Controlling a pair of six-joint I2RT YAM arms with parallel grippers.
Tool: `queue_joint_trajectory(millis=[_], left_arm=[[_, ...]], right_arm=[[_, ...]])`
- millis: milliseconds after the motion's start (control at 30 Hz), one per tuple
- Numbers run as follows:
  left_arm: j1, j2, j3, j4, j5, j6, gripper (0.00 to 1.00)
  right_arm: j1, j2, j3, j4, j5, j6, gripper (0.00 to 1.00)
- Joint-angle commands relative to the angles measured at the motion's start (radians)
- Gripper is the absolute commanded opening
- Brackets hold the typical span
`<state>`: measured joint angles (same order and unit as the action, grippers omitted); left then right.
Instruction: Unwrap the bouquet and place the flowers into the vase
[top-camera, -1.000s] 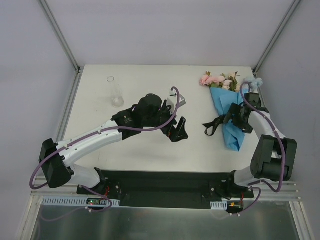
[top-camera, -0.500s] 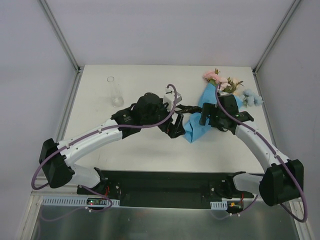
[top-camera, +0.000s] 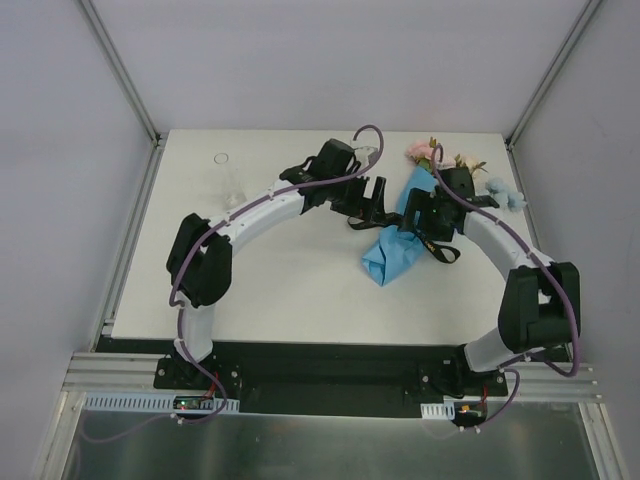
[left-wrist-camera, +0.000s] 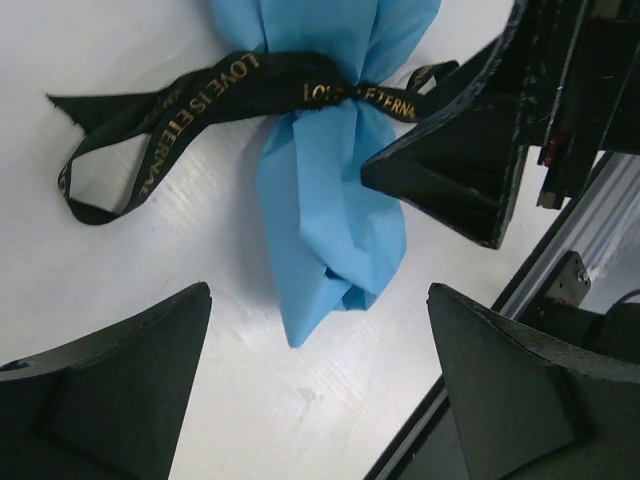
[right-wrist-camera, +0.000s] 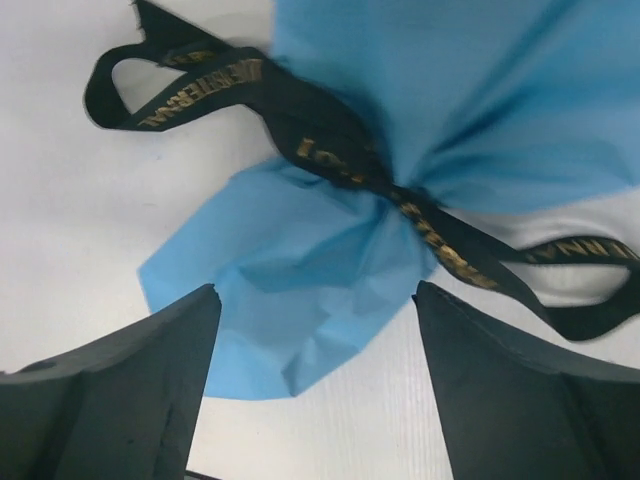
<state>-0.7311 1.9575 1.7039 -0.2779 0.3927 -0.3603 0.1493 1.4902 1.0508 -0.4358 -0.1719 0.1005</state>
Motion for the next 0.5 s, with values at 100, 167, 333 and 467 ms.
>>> queue_joint_trajectory(millis=[100, 167, 333, 467], left_arm=[[0.067, -0.081, -0.053, -0.084, 0.136, 0.05, 0.86], [0.068, -0.111, -0.081, -0.084, 0.137, 0.069, 0.81], [0.07, -0.074, -0.087, -0.084, 0.112, 0.081, 0.61], [0.07, 0.001, -0.041, -0.084, 0.109, 0.087, 0.54]], right_arm=[[0.16, 0.149, 0.156, -0.122, 0.164, -0.168, 0.9], [0.179, 0.166, 0.125, -0.15, 0.206, -0.194, 0.82], [0.231, 0.02, -0.064, -0.124, 0.184, -0.197, 0.63], [0.223, -0.162, -0.127, -0.109, 0.14, -0.214, 0.8]])
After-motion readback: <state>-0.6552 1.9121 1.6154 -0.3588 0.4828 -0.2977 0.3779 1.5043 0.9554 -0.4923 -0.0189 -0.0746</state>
